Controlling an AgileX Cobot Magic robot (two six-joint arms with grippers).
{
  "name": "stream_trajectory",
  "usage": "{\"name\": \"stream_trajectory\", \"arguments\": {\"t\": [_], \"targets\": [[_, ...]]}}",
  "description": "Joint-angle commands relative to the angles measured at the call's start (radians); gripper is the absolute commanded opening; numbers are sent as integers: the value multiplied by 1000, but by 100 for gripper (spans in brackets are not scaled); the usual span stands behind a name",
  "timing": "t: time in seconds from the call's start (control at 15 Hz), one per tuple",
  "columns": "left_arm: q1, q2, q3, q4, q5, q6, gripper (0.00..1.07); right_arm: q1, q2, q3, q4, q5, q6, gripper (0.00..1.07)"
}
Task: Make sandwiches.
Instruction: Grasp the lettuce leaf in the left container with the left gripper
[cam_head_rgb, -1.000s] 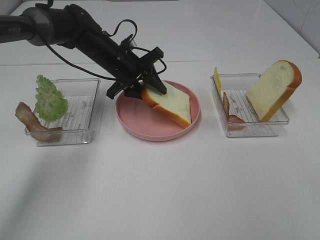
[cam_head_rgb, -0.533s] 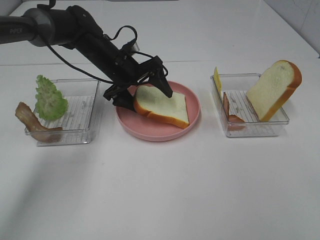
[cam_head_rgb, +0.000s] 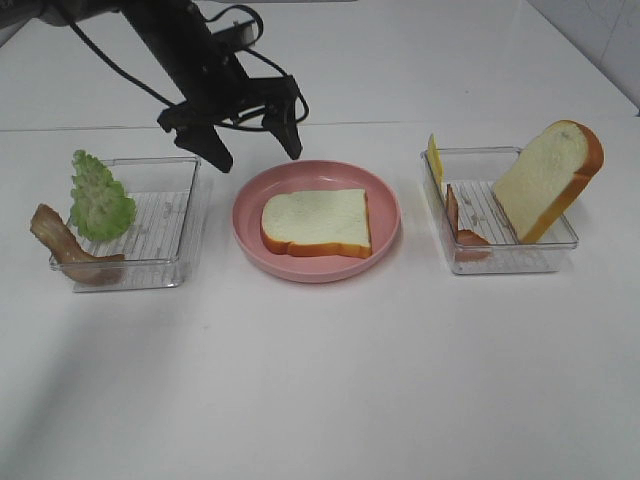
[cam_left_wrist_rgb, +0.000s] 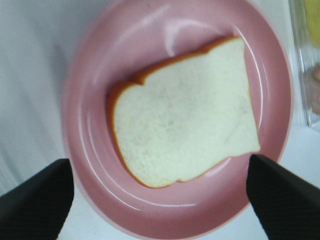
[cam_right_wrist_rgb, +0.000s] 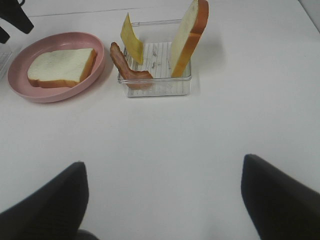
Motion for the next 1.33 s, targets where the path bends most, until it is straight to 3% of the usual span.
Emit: {"name": "stream_trajectory", "arguments": {"t": [0.07, 0.2, 0.27, 0.47, 0.87, 1.07, 1.33], "targets": [[15, -54, -57, 68, 84, -88, 87, -4, -9, 2, 4, -5, -7, 78], [36, -100, -58, 145, 84, -87, 87, -4, -6, 2, 4, -5, -7, 78], [71, -144, -54, 213, 84, -88, 78, -4, -6, 2, 4, -5, -7, 78], [114, -218, -15, 254, 84, -87, 75, -4, -6, 2, 7, -5, -7, 78], [241, -379, 244, 309, 84, -78, 74, -4, -6, 2, 7, -5, -7, 78], [254, -369, 337, 370, 83, -78, 74, -4, -6, 2, 7, -5, -7, 78], [252, -287, 350, 374, 57, -83, 74, -4, -6, 2, 7, -5, -7, 78]]}}
